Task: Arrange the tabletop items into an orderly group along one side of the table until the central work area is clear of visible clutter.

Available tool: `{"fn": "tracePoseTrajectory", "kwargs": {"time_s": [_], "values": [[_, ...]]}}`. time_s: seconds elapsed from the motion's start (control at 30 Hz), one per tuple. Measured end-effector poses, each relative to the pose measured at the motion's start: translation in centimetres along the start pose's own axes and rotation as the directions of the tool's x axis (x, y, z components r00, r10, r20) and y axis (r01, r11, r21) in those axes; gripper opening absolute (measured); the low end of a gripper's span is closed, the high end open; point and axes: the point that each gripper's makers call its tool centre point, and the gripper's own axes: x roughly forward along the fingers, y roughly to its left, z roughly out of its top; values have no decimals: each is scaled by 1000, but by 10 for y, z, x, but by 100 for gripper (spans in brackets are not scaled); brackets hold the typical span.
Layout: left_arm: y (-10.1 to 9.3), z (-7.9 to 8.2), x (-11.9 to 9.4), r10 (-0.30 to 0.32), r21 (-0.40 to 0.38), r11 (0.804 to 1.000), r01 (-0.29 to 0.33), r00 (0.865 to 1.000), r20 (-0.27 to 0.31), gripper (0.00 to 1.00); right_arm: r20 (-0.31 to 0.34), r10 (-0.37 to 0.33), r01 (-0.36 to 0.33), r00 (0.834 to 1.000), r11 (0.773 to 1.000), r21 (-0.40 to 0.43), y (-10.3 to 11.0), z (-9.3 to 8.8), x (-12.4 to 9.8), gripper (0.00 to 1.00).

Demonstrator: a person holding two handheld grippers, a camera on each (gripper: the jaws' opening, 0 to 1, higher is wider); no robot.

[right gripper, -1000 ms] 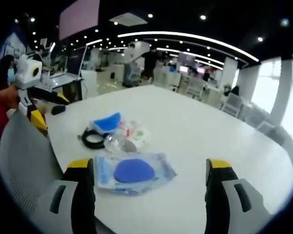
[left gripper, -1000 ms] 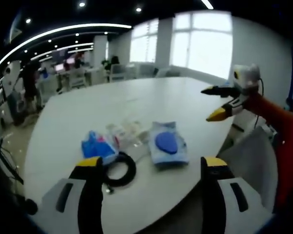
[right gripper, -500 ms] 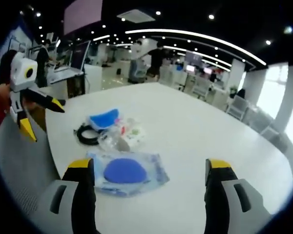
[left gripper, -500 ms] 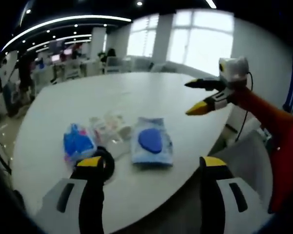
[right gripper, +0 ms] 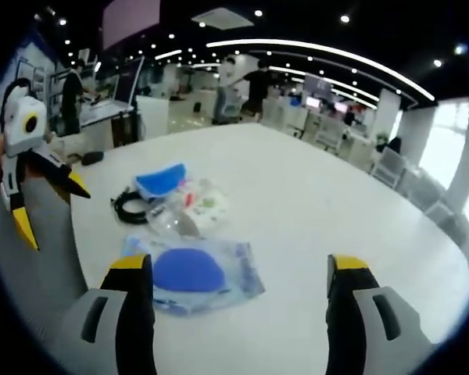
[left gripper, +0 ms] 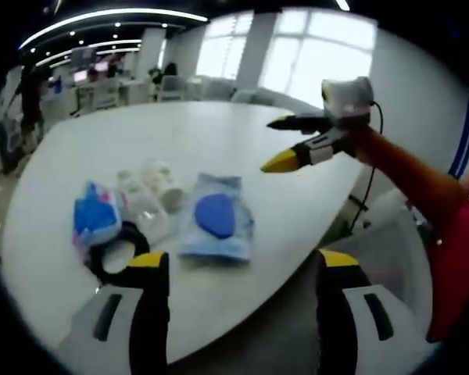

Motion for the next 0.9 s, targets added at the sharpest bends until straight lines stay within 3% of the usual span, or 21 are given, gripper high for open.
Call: {"fn": "tracePoseTrajectory", "kwargs": {"time_s": [0.57, 0.9], "values": [[4, -25, 34, -6, -166, 986, -13, 993, -114, 51, -57, 57, -59, 997, 998, -22, -7, -22, 30, 88], [5, -33, 54, 2, -205, 978, -39, 984, -179, 47, -90, 99, -101, 991, 995, -21, -7, -34, 49, 84]]}}
